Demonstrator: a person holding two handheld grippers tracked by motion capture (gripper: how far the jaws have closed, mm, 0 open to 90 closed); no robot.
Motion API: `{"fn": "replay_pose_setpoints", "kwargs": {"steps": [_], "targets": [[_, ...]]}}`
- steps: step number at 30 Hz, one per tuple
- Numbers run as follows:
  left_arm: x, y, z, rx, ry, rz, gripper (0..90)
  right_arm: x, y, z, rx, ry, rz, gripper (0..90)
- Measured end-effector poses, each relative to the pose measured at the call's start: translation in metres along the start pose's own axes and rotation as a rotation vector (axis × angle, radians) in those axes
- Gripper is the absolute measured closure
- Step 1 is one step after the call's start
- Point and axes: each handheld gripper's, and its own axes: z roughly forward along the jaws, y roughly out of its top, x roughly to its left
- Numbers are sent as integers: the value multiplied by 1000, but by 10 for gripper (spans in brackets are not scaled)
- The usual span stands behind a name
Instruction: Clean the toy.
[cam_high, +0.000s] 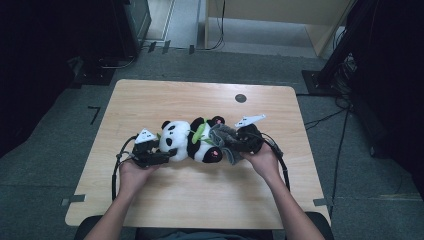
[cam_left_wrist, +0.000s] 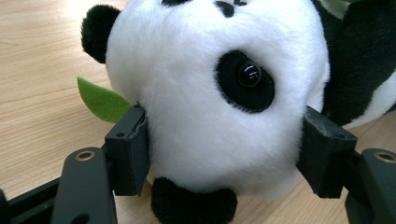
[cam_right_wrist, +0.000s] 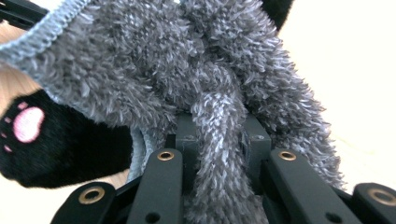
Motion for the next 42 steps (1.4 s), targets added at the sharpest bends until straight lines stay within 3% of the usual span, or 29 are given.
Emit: {"fn": "replay_pose_setpoints", "kwargs": {"steps": [8, 24, 28, 42], "targets": [[0, 0, 0, -1, 1, 3, 290, 1, 1, -6, -6, 0, 8, 750], [-1, 3, -1, 7, 4, -12, 294, 14, 15, -33, -96, 8, -5, 751], [-2, 4, -1, 12, 5, -9, 294, 22, 23, -38, -119, 28, -11, 751], [-2, 4, -1, 19, 5, -2, 294, 71, 41, -35, -130, 105, -131, 751]]}}
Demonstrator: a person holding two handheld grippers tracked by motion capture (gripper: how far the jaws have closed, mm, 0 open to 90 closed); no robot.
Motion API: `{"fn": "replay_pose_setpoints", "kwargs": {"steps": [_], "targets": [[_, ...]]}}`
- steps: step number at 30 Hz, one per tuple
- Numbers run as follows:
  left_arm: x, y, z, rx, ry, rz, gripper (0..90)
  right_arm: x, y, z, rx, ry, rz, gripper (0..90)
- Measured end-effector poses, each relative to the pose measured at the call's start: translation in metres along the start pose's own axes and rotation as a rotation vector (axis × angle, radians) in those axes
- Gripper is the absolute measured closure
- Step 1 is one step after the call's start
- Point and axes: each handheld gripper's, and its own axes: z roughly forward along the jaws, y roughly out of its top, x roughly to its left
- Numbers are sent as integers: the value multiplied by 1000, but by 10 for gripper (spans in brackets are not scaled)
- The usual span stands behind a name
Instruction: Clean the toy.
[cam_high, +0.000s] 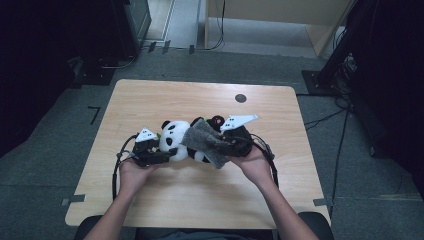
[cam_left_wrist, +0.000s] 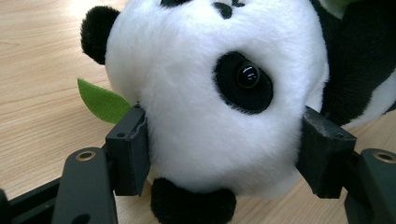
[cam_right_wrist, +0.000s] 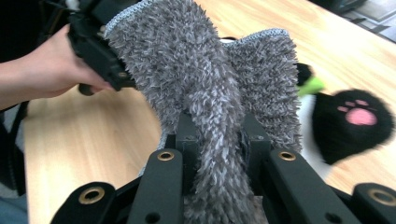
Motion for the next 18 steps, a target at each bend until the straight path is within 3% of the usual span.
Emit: {"fn": "replay_pose_setpoints", "kwargs": {"steps": [11, 14, 18], "targets": [[1, 1, 0, 8, -4, -4, 293, 34, -3, 22, 44, 72, -36, 750], [1, 1, 0, 9, -4, -5, 293, 43, -7, 30, 73, 77, -62, 750], [1, 1, 0, 9, -4, -6, 293, 50, -14, 42, 111, 108, -62, 750]]}}
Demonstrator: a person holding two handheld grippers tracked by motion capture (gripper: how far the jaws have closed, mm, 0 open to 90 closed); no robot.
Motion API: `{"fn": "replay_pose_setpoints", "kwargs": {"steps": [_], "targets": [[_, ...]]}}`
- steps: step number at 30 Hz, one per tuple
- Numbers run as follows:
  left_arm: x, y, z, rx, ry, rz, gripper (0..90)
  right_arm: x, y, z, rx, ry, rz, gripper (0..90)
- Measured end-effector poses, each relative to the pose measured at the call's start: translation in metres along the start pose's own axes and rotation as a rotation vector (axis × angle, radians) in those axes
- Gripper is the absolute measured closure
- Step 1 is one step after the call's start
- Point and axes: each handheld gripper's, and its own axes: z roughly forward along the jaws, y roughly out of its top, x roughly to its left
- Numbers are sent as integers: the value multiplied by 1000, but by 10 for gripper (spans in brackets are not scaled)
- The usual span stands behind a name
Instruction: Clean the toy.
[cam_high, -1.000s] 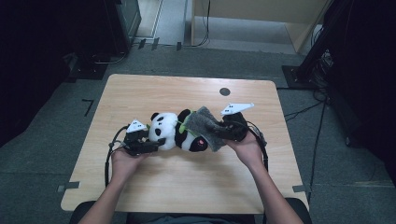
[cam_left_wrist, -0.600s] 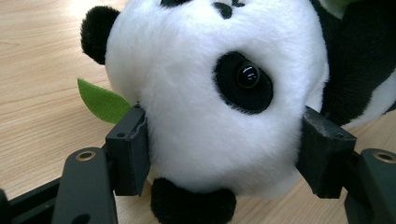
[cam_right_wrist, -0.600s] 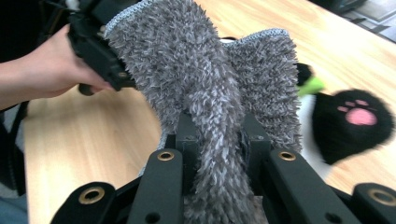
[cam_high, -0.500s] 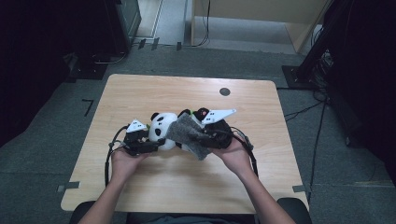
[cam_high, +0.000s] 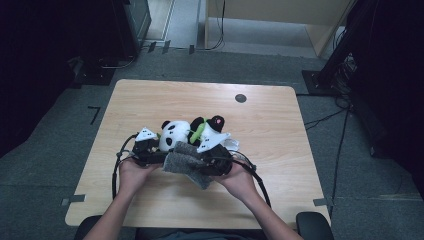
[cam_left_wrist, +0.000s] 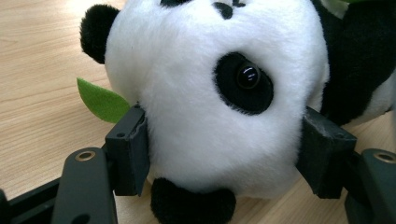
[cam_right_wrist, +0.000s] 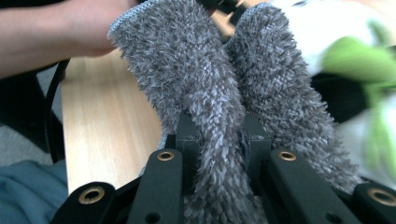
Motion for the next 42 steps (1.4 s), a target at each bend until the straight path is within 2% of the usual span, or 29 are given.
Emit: {"fn": "replay_pose_setpoints", "kwargs": {"steps": [6, 10, 13, 17, 23, 26, 28, 32, 38, 42], "targets": [[0, 0, 0, 1, -1, -2, 293, 8, -6, 22, 55, 34, -10, 750], [0, 0, 0, 0, -1, -4, 293, 9, -13, 36, 74, 38, -16, 751], [-1, 0, 0, 0, 2, -3, 293, 7, -20, 46, 105, 38, 2, 751], [-1, 1, 0, 1, 4, -3, 294, 4, -21, 55, 97, 35, 15, 751], [-3, 1, -1, 4, 8, 0, 298, -1, -11, 67, 70, -19, 13, 752], [-2, 1, -1, 4, 5, -12, 300, -3, -6, 72, 50, -73, 11, 753], [-2, 1, -1, 3, 6, -11, 302, -4, -5, 72, 39, -102, 5, 753], [-1, 1, -1, 5, 6, -4, 303, -3, -7, 70, 30, -121, 4, 753], [-1, 0, -1, 5, 8, 1, 305, -9, -15, 57, 8, -160, 21, 756], [-2, 0, -1, 5, 8, 8, 306, -8, -19, 50, 17, -183, 2, 757]]}}
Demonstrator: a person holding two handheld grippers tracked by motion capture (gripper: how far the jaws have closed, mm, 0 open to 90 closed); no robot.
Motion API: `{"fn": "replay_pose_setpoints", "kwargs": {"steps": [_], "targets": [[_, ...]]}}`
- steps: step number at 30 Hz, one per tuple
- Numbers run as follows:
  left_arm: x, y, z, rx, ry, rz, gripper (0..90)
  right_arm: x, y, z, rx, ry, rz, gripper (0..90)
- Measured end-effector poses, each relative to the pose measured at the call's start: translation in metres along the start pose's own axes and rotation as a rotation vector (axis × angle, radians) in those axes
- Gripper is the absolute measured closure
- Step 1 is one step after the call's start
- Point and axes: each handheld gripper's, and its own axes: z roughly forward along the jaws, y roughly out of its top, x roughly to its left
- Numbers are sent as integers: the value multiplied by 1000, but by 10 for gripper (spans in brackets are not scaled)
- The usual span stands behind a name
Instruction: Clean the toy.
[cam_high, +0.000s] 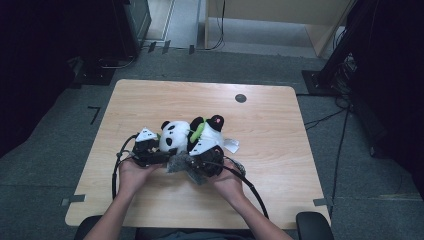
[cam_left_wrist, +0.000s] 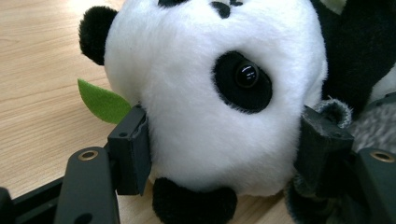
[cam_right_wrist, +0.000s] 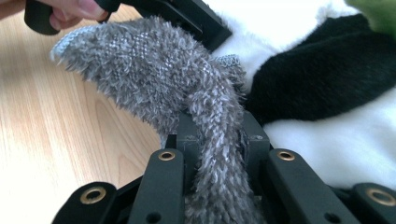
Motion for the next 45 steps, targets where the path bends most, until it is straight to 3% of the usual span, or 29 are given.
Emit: {"fn": "replay_pose_setpoints", "kwargs": {"steps": [10, 16, 26, 30, 36, 42, 45], "targets": [[0, 0, 0, 1, -2, 2, 306, -1, -8, -21, -27, -28, -18, 758], [1, 0, 0, 3, -3, 3, 306, -10, -17, -37, -47, -22, 28, 758], [2, 0, 0, 2, -12, -13, 306, -14, -28, -50, -25, -35, 30, 758], [3, 1, 0, 3, -13, -16, 306, -18, -36, -56, -15, -44, 54, 758], [2, 1, 0, 7, -9, -13, 306, -20, -40, -60, -17, -19, 82, 757], [1, 1, 0, 9, -5, -8, 306, -10, -30, -56, -43, 40, 67, 758], [1, 1, 0, 9, -4, -7, 306, 0, -22, -46, -39, 66, 37, 758]]}}
